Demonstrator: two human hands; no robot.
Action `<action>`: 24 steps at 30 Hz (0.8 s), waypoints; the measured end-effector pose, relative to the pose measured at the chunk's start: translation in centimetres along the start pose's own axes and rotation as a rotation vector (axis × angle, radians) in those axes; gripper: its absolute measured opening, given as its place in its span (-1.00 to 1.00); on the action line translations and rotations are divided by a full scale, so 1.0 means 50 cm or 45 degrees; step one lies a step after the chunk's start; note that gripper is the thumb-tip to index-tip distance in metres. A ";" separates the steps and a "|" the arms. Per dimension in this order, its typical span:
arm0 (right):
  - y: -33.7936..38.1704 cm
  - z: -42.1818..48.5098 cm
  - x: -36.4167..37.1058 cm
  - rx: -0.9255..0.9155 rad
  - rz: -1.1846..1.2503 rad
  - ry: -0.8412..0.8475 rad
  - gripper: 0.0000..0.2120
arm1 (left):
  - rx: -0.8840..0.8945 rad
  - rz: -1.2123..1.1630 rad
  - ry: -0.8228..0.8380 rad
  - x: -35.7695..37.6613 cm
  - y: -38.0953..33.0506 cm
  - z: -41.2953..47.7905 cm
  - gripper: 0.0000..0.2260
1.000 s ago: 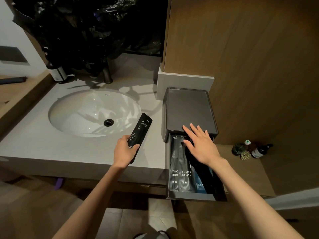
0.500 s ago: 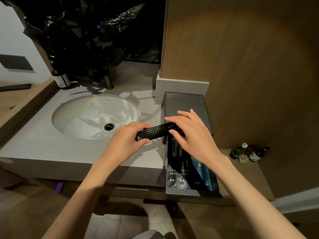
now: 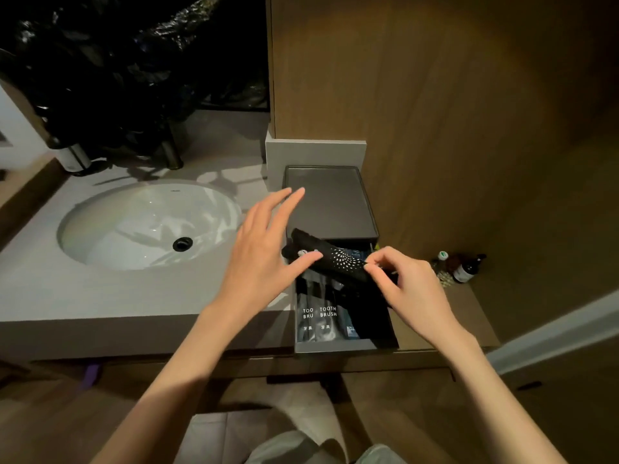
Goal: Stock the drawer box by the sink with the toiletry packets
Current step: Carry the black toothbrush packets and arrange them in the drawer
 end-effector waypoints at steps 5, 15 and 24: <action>-0.117 -0.058 0.032 0.383 0.145 0.051 -0.91 | -0.200 -0.195 0.052 0.095 0.012 -0.031 -0.60; -0.186 -0.040 0.096 0.699 0.464 0.013 -0.89 | -0.238 0.344 0.756 0.337 0.060 -0.062 -0.47; -0.165 0.016 0.141 0.707 0.434 -0.183 -0.72 | -0.187 0.521 0.787 0.355 0.077 -0.060 -0.47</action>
Point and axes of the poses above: each hand's wrist, its own z-axis towards the middle knuckle, its own x-axis out of the palm, y = z × x, the point moved 9 cm from there along z, towards the middle knuckle, and after that the axes turned 10 degrees about y, right-handed, at the moved point
